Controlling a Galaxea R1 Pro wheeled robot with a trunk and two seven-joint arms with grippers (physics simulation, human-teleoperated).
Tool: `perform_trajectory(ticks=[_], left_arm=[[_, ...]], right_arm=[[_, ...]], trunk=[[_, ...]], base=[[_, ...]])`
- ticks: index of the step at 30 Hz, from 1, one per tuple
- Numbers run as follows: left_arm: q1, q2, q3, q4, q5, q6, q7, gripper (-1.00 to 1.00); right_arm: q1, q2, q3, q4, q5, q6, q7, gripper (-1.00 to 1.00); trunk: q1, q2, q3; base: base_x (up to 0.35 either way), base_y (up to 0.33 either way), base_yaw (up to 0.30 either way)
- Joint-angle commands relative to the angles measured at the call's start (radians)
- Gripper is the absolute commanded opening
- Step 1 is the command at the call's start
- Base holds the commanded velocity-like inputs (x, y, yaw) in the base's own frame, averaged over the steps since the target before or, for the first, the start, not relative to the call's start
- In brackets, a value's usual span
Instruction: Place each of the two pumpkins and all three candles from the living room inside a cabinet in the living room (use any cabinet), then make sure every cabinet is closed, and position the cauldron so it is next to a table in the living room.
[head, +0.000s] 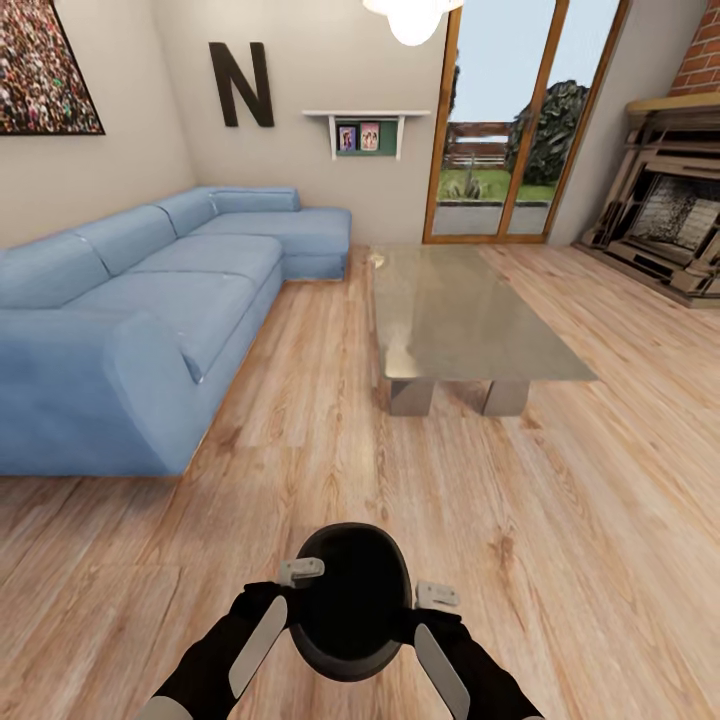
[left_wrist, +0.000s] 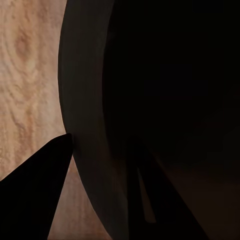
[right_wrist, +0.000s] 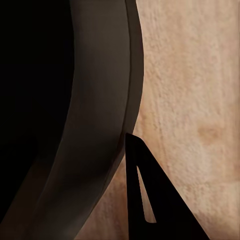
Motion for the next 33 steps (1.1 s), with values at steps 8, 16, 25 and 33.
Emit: perform_trajectory(ticks=[8,16,25,33], left_arm=[[-0.001,-0.005,0.003,-0.004,0.041,-0.002,0.01,-1.0],[-0.001,-0.005,0.003,-0.004,0.042,-0.003,0.01,-1.0],[-0.001,-0.006,0.001,-0.004,0.041,-0.003,0.01,-1.0],[-0.001,-0.005,0.001,-0.004,0.041,-0.003,0.01,-1.0]], right_arm=[[0.0,0.0,-0.044,-0.003,0.011,0.009,-0.008,-1.0],[0.0,0.0,-0.044,-0.003,0.01,0.009,-0.007,-1.0],[0.0,0.0,-0.044,-0.004,0.009,0.009,-0.008,-1.0],[0.0,0.0,-0.044,-0.004,0.009,0.009,-0.007,-1.0]], trunk=[[-0.031,0.056,0.024],[-0.039,0.07,0.031],[-0.039,0.07,0.031],[-0.039,0.07,0.031]], base=[[0.0,0.0,0.0],[0.0,0.0,0.0],[0.0,-0.134,0.0],[0.007,-0.292,0.0]])
